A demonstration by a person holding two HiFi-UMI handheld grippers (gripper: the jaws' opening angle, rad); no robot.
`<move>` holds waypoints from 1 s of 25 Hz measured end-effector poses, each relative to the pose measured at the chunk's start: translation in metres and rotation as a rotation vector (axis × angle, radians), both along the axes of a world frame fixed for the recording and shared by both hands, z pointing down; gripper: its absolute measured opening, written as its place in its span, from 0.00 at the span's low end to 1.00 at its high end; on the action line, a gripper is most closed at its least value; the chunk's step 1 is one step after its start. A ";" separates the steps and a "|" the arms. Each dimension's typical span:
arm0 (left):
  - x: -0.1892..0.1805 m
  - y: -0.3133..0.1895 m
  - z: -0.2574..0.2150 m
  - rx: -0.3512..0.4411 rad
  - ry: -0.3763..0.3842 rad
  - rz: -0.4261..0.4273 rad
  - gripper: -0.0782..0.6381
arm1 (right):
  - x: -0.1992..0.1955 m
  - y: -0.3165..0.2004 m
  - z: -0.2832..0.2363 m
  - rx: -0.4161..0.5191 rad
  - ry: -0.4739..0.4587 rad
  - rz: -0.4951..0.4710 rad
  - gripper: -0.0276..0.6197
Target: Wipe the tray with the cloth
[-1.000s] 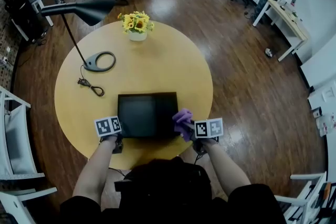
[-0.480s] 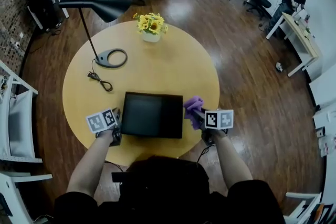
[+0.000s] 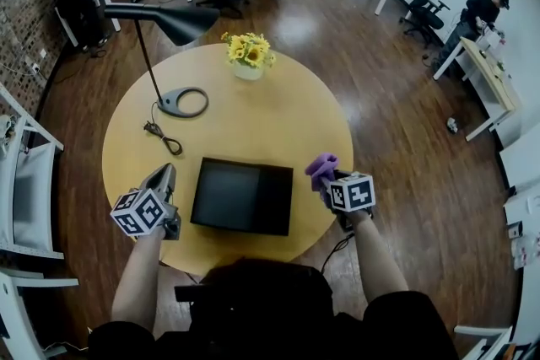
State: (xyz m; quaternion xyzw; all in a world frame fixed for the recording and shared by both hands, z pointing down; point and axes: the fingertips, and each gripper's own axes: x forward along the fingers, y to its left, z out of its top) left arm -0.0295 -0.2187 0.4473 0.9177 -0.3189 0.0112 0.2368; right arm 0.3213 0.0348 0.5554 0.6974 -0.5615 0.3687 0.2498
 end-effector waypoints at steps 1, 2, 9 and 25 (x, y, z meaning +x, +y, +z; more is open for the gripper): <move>0.002 0.004 -0.004 0.017 -0.007 0.011 0.11 | 0.005 0.002 0.005 -0.035 0.031 -0.002 0.26; 0.004 0.008 -0.006 0.032 -0.017 0.021 0.11 | 0.010 0.003 0.009 -0.061 0.057 0.000 0.31; -0.001 0.017 -0.025 0.060 0.029 0.000 0.11 | 0.027 -0.010 -0.003 0.058 0.048 0.058 0.42; -0.048 0.065 -0.091 0.357 0.082 -0.069 0.11 | -0.001 -0.011 -0.163 0.777 0.052 0.113 0.05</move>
